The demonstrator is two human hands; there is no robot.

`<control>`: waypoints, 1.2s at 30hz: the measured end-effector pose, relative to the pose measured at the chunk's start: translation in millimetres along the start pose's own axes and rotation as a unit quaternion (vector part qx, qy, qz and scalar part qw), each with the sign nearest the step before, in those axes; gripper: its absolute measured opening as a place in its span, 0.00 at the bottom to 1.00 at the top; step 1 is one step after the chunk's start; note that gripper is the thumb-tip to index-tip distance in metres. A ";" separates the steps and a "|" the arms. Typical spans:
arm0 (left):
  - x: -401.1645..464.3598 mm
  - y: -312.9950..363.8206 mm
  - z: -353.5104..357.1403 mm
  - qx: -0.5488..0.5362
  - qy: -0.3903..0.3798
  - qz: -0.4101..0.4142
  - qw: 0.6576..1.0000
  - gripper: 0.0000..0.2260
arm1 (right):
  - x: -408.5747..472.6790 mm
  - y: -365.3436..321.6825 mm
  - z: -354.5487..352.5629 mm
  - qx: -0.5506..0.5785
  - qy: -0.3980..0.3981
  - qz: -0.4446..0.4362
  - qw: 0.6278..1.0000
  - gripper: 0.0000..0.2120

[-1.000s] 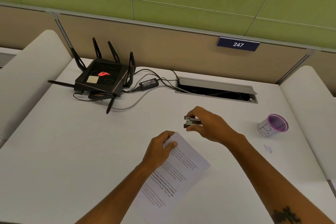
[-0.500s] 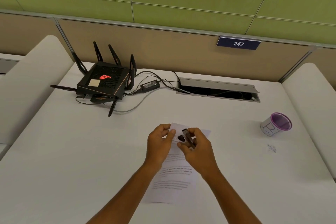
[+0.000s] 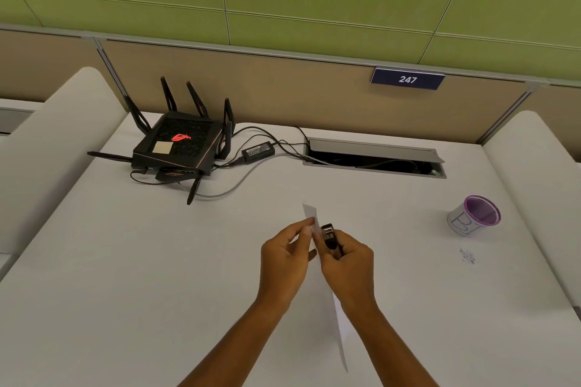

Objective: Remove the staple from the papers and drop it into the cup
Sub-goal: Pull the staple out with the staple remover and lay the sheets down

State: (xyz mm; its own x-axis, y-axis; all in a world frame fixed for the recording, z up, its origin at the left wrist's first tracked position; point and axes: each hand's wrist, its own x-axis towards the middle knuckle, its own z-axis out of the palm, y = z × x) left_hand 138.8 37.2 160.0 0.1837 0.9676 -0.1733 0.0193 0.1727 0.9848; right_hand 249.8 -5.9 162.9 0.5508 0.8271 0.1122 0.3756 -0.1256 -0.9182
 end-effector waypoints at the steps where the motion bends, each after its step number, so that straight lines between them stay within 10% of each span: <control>1: -2.4 0.4 -0.2 0.026 0.001 0.021 0.999 0.14 | 0.5 -1.9 -2.2 0.019 0.001 0.026 0.999 0.06; 11: -24.5 -9.4 -10.3 0.194 -0.032 0.185 0.963 0.28 | 6.4 -19.6 -28.3 0.342 -0.001 0.266 0.901 0.09; 22: -46.9 -4.2 -14.4 0.202 -0.190 0.101 0.955 0.48 | 4.5 -32.1 -37.2 0.455 -0.027 0.302 0.837 0.09; 36: -27.8 -25.4 -14.2 0.170 -0.141 0.008 0.975 0.27 | -7.0 -16.0 -28.0 0.420 -0.116 0.262 0.861 0.17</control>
State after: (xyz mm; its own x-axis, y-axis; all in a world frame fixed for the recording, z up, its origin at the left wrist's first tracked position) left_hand 119.2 8.6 139.6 0.4490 0.8723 -0.1938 0.3295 0.0399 0.9433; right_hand 260.8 -25.0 187.5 0.2796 0.8769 -0.3909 -0.6044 -0.1556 -0.7813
